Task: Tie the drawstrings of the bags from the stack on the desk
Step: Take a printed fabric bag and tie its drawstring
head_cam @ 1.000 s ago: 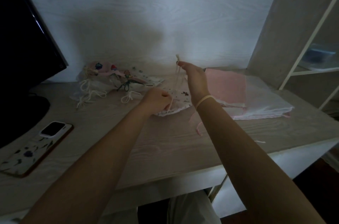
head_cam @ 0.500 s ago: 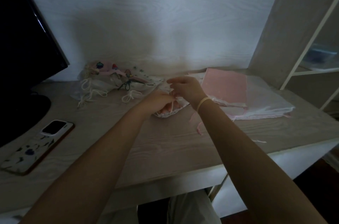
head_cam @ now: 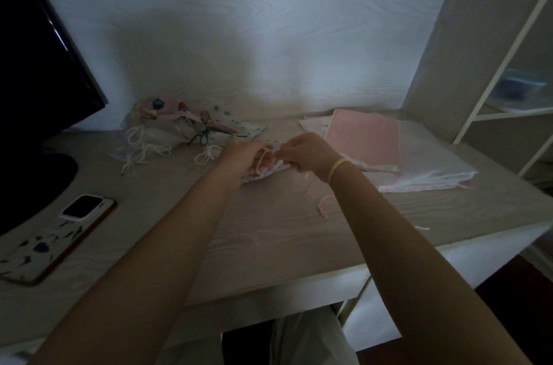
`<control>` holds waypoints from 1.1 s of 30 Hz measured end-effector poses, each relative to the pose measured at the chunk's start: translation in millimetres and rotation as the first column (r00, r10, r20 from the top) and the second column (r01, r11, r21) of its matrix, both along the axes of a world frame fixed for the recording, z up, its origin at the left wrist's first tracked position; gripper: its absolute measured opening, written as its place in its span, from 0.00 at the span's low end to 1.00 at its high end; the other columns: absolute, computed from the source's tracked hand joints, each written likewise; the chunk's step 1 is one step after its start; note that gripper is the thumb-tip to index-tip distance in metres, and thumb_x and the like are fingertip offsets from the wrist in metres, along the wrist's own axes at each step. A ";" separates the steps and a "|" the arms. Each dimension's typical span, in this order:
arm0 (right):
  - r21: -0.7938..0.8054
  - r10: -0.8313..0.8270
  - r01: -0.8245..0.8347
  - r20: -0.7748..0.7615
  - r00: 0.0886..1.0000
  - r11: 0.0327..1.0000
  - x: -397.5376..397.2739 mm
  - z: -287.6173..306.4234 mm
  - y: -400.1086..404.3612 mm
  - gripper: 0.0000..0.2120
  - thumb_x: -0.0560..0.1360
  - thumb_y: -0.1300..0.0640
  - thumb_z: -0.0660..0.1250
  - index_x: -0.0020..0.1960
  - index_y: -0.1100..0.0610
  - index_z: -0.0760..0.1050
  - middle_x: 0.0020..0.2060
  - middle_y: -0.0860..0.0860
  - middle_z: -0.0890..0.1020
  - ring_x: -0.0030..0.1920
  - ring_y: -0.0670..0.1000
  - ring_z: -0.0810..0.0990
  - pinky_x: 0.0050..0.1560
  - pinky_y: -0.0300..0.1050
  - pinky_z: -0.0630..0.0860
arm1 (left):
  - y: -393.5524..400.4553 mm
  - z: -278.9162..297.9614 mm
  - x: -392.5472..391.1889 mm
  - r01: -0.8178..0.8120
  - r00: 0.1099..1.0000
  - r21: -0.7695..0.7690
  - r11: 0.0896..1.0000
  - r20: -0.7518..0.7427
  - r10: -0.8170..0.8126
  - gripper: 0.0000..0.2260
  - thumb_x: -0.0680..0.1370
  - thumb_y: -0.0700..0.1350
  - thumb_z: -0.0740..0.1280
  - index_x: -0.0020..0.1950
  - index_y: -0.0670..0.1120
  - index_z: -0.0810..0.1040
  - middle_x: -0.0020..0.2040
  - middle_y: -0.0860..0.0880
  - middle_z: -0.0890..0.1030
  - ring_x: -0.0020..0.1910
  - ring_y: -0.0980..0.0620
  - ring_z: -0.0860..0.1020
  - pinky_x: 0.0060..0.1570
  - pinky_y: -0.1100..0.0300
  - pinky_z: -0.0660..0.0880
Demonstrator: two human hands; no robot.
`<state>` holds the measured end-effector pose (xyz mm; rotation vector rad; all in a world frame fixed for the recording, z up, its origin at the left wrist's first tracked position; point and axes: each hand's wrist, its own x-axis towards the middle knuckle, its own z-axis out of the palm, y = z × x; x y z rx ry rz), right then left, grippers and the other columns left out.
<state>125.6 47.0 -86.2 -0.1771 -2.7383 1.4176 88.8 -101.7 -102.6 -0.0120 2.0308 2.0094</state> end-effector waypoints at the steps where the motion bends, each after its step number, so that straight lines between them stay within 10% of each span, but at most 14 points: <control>1: -0.018 0.016 -0.016 -0.009 1.000 1.000 0.8 0.0 0.6 0.11 0.69 0.57 0.73 0.38 0.66 0.81 0.27 0.55 0.76 0.26 0.50 0.70 0.29 0.40 0.69 | -0.3 0.3 0.1 0.010 1.000 0.031 0.999 0.013 -0.010 0.08 0.78 0.41 0.66 0.51 0.40 0.82 0.44 0.43 0.84 0.37 0.49 0.82 0.33 0.62 0.80; 14: 0.127 0.048 -0.060 0.098 0.994 0.990 -3.5 -3.3 1.7 0.03 0.70 0.54 0.73 0.40 0.53 0.80 0.35 0.50 0.81 0.35 0.48 0.78 0.39 0.38 0.75 | -7.2 -8.2 -0.6 0.126 0.972 0.291 0.948 0.153 -0.177 0.08 0.81 0.42 0.61 0.49 0.43 0.79 0.37 0.49 0.83 0.27 0.57 0.77 0.29 0.66 0.73; 21: 0.078 0.007 0.009 -0.201 0.980 0.997 1.9 2.7 -1.9 0.07 0.70 0.66 0.68 0.41 0.55 0.76 0.42 0.56 0.81 0.35 0.52 0.77 0.34 0.43 0.77 | -2.1 -2.3 1.3 0.225 0.973 0.068 0.972 0.035 -0.227 0.08 0.81 0.41 0.61 0.46 0.42 0.77 0.36 0.46 0.80 0.30 0.53 0.77 0.32 0.63 0.75; 28: 0.030 0.053 -0.052 -0.017 0.998 0.998 7.8 -1.8 -10.2 0.08 0.73 0.67 0.65 0.51 0.62 0.76 0.35 0.59 0.80 0.23 0.47 0.76 0.25 0.37 0.73 | 1.3 1.1 1.2 0.144 0.981 -0.129 0.981 -0.110 -0.158 0.08 0.73 0.39 0.68 0.46 0.36 0.83 0.42 0.36 0.83 0.42 0.38 0.82 0.54 0.39 0.78; 33: -0.103 -0.051 0.046 -0.040 0.998 0.994 7.2 -8.2 -10.5 0.05 0.75 0.67 0.64 0.49 0.65 0.78 0.27 0.54 0.78 0.17 0.41 0.73 0.21 0.32 0.71 | 0.9 -9.3 -3.2 0.014 0.948 -0.330 0.944 -0.296 -0.118 0.09 0.71 0.47 0.71 0.42 0.42 0.85 0.42 0.40 0.84 0.44 0.42 0.83 0.51 0.47 0.79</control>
